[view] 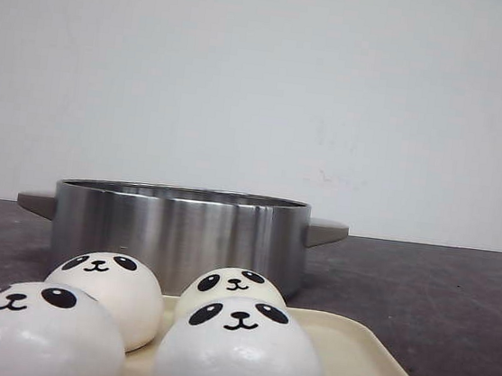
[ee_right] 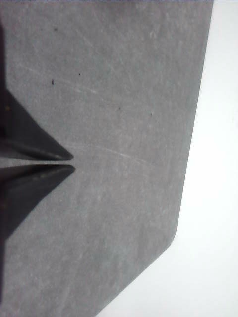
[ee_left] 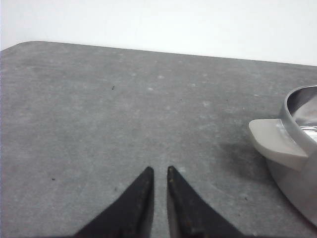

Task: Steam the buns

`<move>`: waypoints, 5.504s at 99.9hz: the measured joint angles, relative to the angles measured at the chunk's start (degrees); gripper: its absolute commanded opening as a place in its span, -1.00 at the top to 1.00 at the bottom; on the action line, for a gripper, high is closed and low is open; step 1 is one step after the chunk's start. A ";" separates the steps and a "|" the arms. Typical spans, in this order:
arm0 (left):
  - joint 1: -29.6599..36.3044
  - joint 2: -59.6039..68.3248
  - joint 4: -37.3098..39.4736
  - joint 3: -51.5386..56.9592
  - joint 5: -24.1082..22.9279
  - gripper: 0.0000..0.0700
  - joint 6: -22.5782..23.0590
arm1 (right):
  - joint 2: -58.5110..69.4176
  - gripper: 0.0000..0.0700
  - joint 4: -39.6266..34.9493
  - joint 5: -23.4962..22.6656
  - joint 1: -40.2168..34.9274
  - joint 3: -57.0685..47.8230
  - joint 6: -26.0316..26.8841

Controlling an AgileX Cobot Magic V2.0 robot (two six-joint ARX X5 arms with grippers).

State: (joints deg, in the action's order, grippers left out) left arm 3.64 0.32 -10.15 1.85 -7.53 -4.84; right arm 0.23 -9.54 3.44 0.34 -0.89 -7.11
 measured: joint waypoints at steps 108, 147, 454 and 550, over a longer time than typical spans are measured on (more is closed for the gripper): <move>0.00 0.00 -2.97 3.06 2.73 1.00 -11.23 | 0.00 0.98 14.47 -7.41 0.00 -0.02 22.84; 0.00 0.00 -1.84 8.57 3.43 1.00 -13.62 | 0.02 0.99 13.90 -15.19 -0.07 -12.04 24.13; 17.92 41.72 -22.64 45.31 23.93 -0.71 -7.08 | 98.90 -0.95 -32.26 -16.66 -47.95 -65.88 30.10; 18.67 41.72 -22.62 45.31 23.93 -0.71 -7.08 | 92.52 0.98 -39.93 -17.18 -49.68 -75.71 30.80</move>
State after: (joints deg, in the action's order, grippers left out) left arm 22.30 42.04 -32.77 47.16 16.40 -11.92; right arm 92.75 -49.47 -13.74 -49.34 -76.60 23.68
